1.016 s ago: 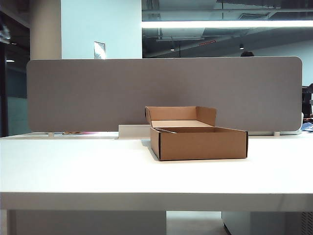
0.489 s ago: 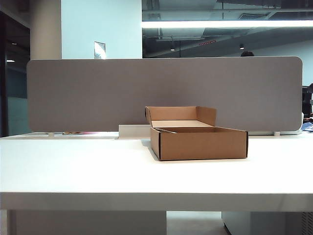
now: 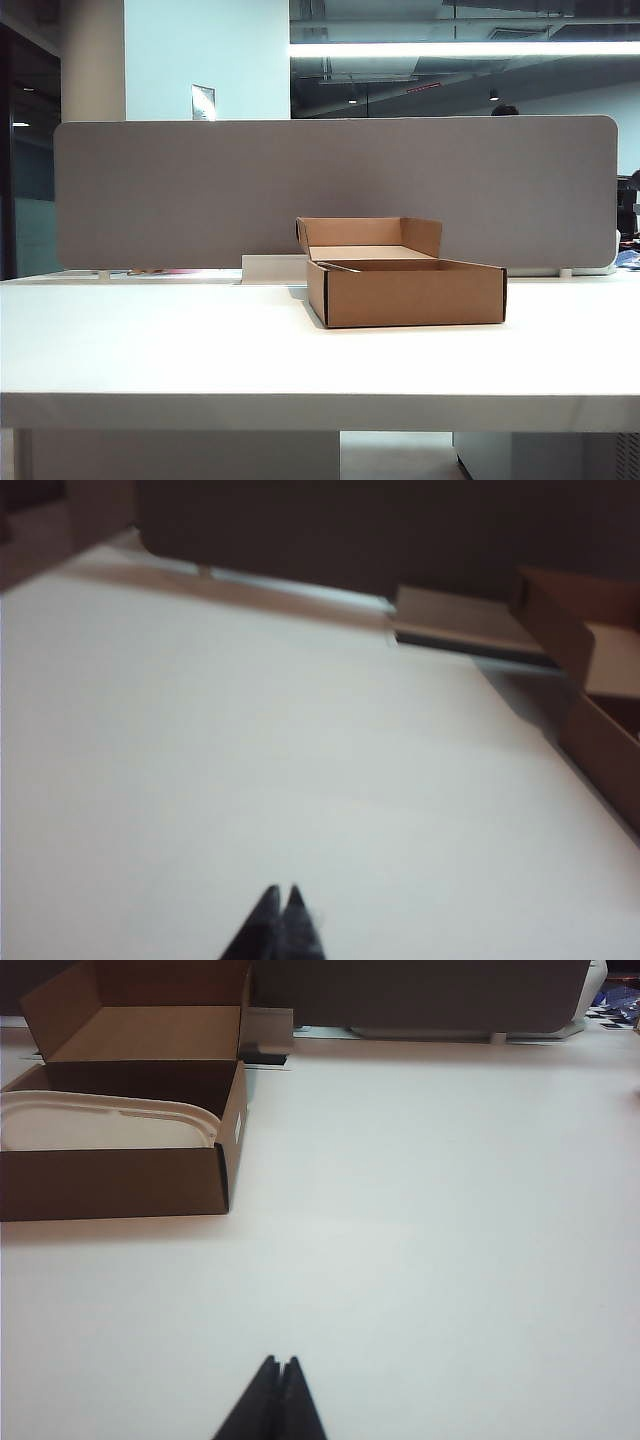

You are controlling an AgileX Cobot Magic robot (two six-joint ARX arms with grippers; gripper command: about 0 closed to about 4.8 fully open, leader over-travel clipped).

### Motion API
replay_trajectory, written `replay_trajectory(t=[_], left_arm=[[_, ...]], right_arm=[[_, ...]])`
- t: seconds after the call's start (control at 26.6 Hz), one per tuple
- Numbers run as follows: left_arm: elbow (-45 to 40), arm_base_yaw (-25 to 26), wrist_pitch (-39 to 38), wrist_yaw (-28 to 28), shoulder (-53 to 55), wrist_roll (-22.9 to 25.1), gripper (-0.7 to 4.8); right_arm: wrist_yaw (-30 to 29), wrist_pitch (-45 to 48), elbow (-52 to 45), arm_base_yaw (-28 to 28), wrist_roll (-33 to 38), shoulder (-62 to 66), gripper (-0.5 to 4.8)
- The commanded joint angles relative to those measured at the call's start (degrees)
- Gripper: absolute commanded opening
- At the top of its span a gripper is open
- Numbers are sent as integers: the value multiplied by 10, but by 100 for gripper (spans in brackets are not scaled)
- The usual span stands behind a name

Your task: Pick up the lid and place it into the paper box.

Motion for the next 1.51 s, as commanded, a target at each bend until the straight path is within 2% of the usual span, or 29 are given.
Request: replay_trajectory(t=[0.04, 0.34, 0.87, 1.2, 1.51], left_arm=[[-9, 35, 7, 42, -33, 2, -6], [-38, 51, 7, 65, -94, 2, -6], [-47, 50, 5, 62, -94, 14, -6], [-47, 50, -57, 88, -94, 13, -5], [-47, 50, -57, 87, -94, 13, -5]], right_arm=[[2, 3, -3, 0, -2, -1, -8], [2, 2, -3, 0, -2, -1, -8], [2, 2, -3, 0, -2, -1, -8], [2, 2, -3, 0, -2, -1, -8], [2, 2, -3, 0, -2, -1, -8]])
